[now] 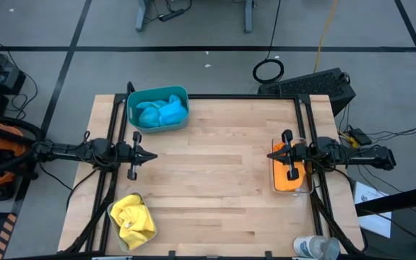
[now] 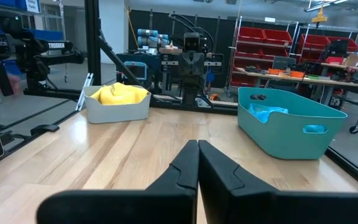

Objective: Sort microfiber towel by color & place in baskets
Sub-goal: Return to Home Position

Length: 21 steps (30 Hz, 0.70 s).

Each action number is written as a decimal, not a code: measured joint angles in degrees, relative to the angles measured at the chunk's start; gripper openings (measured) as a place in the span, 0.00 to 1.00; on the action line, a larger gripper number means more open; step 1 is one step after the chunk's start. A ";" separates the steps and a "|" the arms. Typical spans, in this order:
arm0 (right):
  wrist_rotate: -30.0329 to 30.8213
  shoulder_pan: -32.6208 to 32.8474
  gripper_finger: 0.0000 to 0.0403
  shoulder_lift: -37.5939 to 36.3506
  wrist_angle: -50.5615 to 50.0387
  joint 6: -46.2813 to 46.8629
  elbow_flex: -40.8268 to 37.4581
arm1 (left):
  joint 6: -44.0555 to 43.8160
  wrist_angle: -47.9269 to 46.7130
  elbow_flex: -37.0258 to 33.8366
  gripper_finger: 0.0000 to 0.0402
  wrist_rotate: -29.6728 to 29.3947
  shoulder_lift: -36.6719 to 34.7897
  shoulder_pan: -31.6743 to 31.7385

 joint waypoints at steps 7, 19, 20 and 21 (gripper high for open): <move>0.01 0.00 0.00 0.00 0.00 0.01 0.00 | -0.02 0.19 0.00 0.02 -0.03 0.00 0.00; 0.00 -0.02 0.00 0.00 0.00 0.00 0.00 | -0.04 0.50 0.00 0.02 -0.04 0.00 0.00; 0.02 -0.02 0.00 0.00 0.00 0.00 0.00 | -0.04 0.50 0.00 0.02 -0.04 0.00 0.00; 0.02 0.00 0.00 0.00 0.00 0.00 0.00 | -0.07 0.50 0.00 0.02 -0.04 0.00 0.00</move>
